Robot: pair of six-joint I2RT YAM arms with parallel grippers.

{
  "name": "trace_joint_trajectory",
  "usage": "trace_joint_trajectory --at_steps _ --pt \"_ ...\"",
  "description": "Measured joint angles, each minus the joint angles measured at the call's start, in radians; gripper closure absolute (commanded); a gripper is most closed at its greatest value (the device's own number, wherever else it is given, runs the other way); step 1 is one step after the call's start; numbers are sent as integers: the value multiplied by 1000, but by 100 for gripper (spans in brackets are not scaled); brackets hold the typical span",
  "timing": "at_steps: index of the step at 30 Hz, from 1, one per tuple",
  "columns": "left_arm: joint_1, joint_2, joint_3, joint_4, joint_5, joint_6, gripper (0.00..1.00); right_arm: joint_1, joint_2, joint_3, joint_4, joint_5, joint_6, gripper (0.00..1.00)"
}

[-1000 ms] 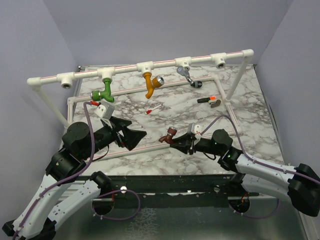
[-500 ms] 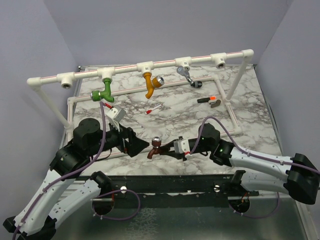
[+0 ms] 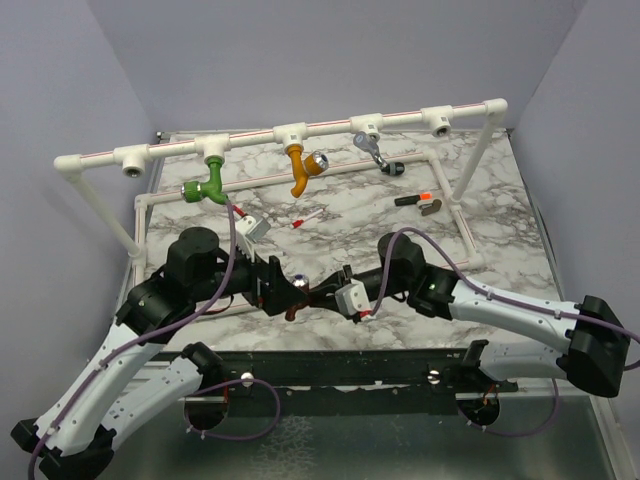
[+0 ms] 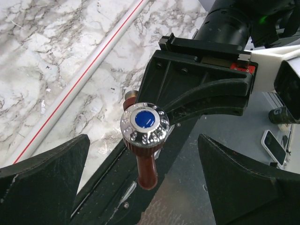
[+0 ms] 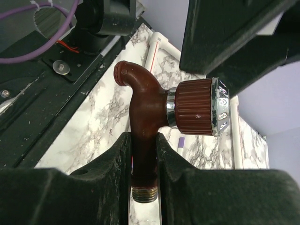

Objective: Install the water faucets

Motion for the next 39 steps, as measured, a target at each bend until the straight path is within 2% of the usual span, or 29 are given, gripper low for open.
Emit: trace_joint_trajectory --at_steps 4,12,17,19,21,24,25,26,29,35,39 --pt "0 23 -1 0 15 4 2 5 19 27 -40 -21 -47 100" --pt "0 49 -15 0 42 16 13 13 39 43 -84 -37 -97 99" --pt "0 70 -33 -1 68 28 25 13 48 58 -101 -40 -114 100" --pt "0 75 -39 -2 76 31 35 13 48 63 -104 -40 -119 99" --pt "0 80 -40 -5 84 35 49 14 51 68 -112 -40 -122 99" --pt "0 85 -40 -6 96 39 80 14 55 73 -123 -40 -127 98" --pt "-1 85 -40 -5 103 45 92 14 58 74 -128 -39 -129 95" --pt "-2 87 -41 -7 106 47 100 14 60 74 -130 -39 -130 91" --pt "-1 93 -42 -9 109 49 100 14 63 74 -134 -35 -131 76" --pt "-1 95 -42 -10 102 48 100 18 61 73 -124 -8 -90 54" --pt "-1 96 -42 -14 88 45 100 20 29 64 -92 43 -33 45"
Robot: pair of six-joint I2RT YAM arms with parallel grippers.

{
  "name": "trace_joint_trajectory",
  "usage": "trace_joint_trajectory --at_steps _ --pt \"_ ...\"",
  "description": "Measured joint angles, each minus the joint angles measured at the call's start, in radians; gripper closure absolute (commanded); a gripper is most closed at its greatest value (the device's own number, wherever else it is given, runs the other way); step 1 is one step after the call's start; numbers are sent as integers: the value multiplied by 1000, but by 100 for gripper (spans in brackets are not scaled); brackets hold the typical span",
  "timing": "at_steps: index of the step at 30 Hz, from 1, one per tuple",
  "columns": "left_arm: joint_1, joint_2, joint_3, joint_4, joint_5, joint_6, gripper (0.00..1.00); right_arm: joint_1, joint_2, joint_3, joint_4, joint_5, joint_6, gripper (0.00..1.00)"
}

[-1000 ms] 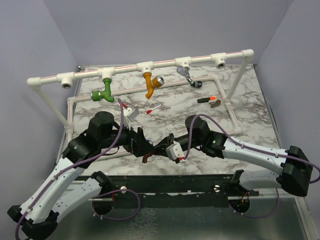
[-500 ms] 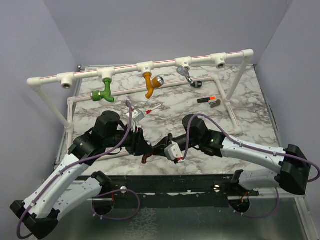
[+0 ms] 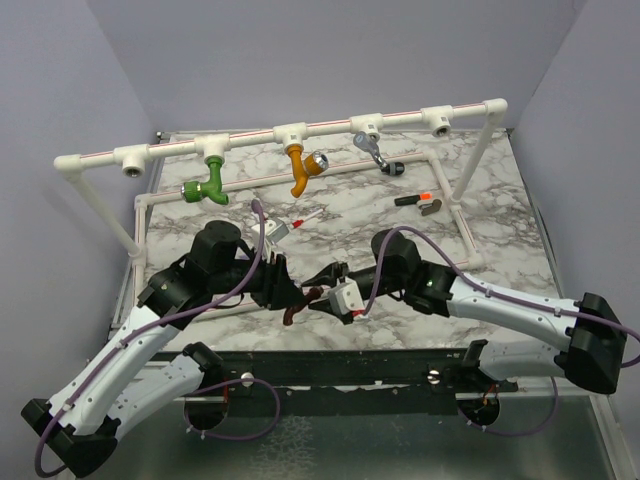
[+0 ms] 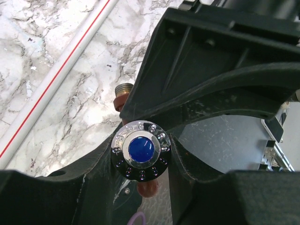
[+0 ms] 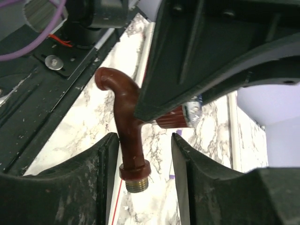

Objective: Install the water faucets

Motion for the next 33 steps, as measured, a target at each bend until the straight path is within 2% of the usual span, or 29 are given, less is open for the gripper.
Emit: trace_joint_trajectory --at_steps 8,16,20,23,29,33 --pt "0 -6 0 -2 -90 -27 100 0 -70 -1 3 146 167 42" --pt "0 -58 0 -3 -264 -89 100 0 -167 -43 16 359 479 39" --pt "0 -84 -5 -2 -365 -145 100 0 -166 -51 3 489 672 39" --pt "0 -100 -25 -3 -444 -200 100 0 -159 -55 -1 526 785 34" --pt "0 -105 -61 -24 -563 -292 100 9 -108 -60 11 564 901 34" --pt "0 -109 -77 -41 -630 -346 100 86 -40 -60 26 657 948 34"
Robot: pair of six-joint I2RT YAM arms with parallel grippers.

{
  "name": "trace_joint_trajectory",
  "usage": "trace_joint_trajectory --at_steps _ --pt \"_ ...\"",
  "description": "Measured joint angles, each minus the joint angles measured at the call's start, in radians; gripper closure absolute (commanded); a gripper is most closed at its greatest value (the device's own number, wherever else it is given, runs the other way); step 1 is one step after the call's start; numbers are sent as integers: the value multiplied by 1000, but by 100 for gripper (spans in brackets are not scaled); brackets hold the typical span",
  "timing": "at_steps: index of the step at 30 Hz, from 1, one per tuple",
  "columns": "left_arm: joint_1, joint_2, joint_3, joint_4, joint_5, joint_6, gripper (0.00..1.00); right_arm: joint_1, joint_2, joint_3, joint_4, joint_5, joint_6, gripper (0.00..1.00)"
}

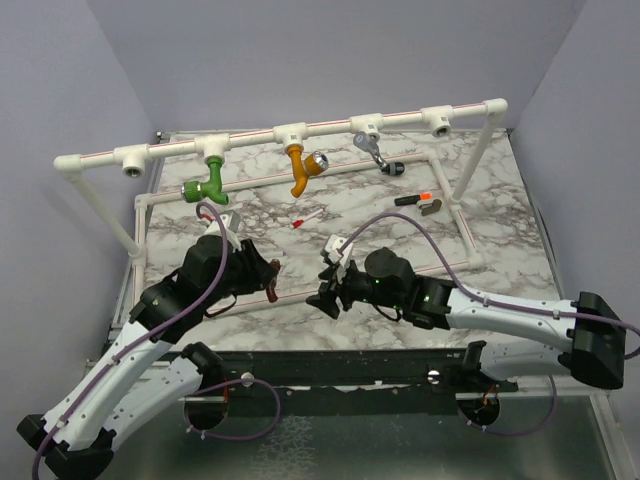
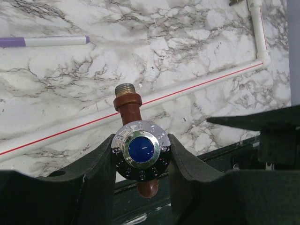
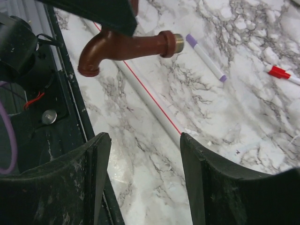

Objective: Install the water faucets

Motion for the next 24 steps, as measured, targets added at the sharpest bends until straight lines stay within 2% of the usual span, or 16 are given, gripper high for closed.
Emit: trace_joint_trajectory --at_steps 5,11,19,24 --pt "0 -21 -2 0 -69 -78 100 96 70 32 30 152 35 34" --pt "0 -31 -10 -12 -140 -192 100 130 132 92 109 285 73 34" --pt "0 43 -10 -63 -178 -335 100 173 237 202 135 346 63 33" --pt "0 34 -9 -82 -214 -404 100 199 282 254 134 365 38 33"
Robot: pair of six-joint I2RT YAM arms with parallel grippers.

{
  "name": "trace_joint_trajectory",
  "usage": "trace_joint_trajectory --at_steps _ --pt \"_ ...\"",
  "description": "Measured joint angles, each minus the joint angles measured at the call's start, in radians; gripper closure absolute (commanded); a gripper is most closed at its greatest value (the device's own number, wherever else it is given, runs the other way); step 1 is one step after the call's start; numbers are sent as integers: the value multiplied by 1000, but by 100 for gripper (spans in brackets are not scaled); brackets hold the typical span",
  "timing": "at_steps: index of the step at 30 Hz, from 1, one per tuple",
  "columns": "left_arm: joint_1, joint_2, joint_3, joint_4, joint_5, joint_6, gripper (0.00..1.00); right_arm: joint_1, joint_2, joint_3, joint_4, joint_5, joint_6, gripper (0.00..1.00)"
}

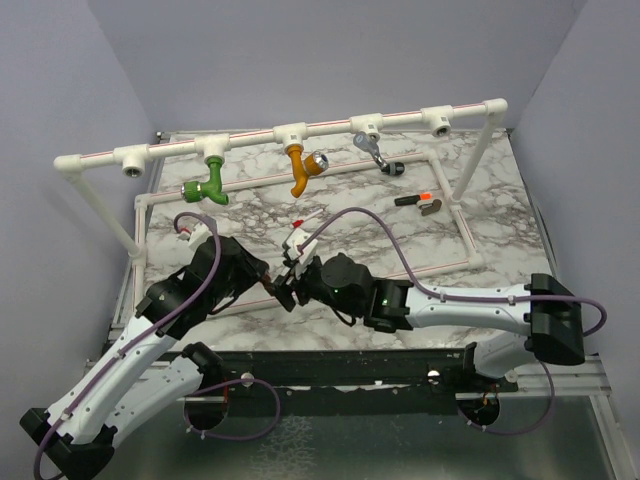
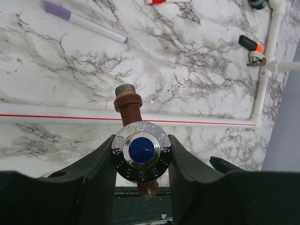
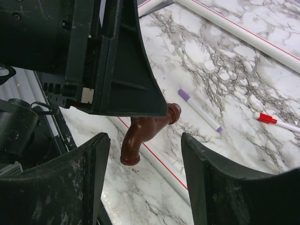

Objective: Install the water faucets

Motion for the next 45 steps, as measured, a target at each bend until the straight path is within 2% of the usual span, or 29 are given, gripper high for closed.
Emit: trace_joint_trajectory --at_steps 15,25,28,35,39,43,45 --pt "0 8 13 -89 -30 -149 100 58 117 41 -7 80 -73 35" --pt "0 0 13 -95 -30 -170 100 77 168 63 -11 113 -109 53" --pt "0 -1 13 -95 -30 -172 100 82 171 67 -11 124 -119 61" --pt "1 -3 13 -99 -31 -174 100 91 201 95 -15 148 -133 63" --pt "1 -3 13 -107 -31 -175 100 96 215 104 -18 165 -140 73" --pt "5 -3 13 -117 -34 -177 100 101 229 114 -21 192 -146 99" --pt "5 -3 13 -117 -35 -177 100 105 235 123 -26 204 -153 99"
